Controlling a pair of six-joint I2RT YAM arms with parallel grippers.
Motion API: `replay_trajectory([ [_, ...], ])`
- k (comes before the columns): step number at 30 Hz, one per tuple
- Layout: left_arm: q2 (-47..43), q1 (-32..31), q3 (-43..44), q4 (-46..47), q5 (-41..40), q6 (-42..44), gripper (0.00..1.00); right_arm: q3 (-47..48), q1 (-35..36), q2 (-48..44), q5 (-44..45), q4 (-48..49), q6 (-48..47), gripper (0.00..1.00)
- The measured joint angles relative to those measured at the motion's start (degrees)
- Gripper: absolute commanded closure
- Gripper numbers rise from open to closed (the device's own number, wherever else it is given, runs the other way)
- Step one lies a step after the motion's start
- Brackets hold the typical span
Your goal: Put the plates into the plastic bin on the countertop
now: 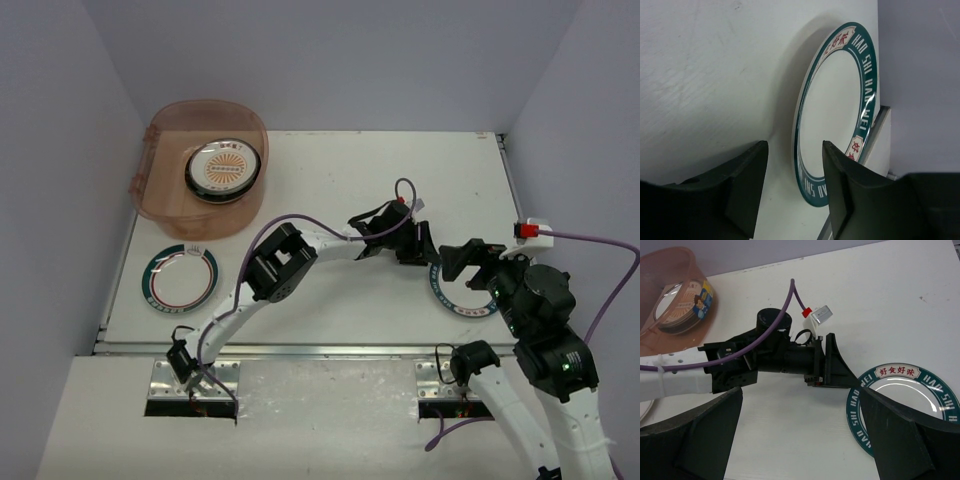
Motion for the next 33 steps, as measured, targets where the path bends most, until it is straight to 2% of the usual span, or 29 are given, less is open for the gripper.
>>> replay_trajectory([
  [2,1.8,-0.5,2.5,-0.2,0.1,-0.4,0.64,-0.3,0.0,0.0,-0.2,0.4,-0.1,0.01],
  [5,3.3,-1.2,4.7,-1.1,0.0,-0.5,0.76,-0.5,0.0,0.0,-0.3,0.6,-0.2,0.01],
  [9,4.6,-2.1,6.3,-2.1,0.4,0.0,1.00,-0.7,0.1,-0.1,-0.4,0.8,-0.4,0.01],
  [14,4.7,-2.3,6.5,-3.1,1.6,1.0,1.00,-0.8,0.1,-0.1,-0.4,1.2,-0.5,0.01],
  [17,0.9,-1.4,1.7,-3.6,1.3,2.4,1.00,-0.8,0.1,-0.1,-0.4,1.5,-0.5,0.01],
  [20,-6.7,1.6,-5.3,-7.1,0.8,5.9,1.00,-0.8,0.1,0.0,-0.6,1.8,-0.5,0.01],
  [23,-15.1,8.0,-8.3,-12.1,0.1,9.9,1.00,-0.8,0.1,0.0,-1.2,1.8,-0.5,0.01],
  [25,-21.6,15.0,-9.1,-13.8,0.1,11.6,1.00,-0.8,0.1,0.1,-1.4,1.8,-0.5,0.01],
  [33,-48.1,51.0,-11.1,-17.8,-9.4,12.5,1.00,-0.9,0.4,4.5,-3.9,3.2,-0.5,0.01],
])
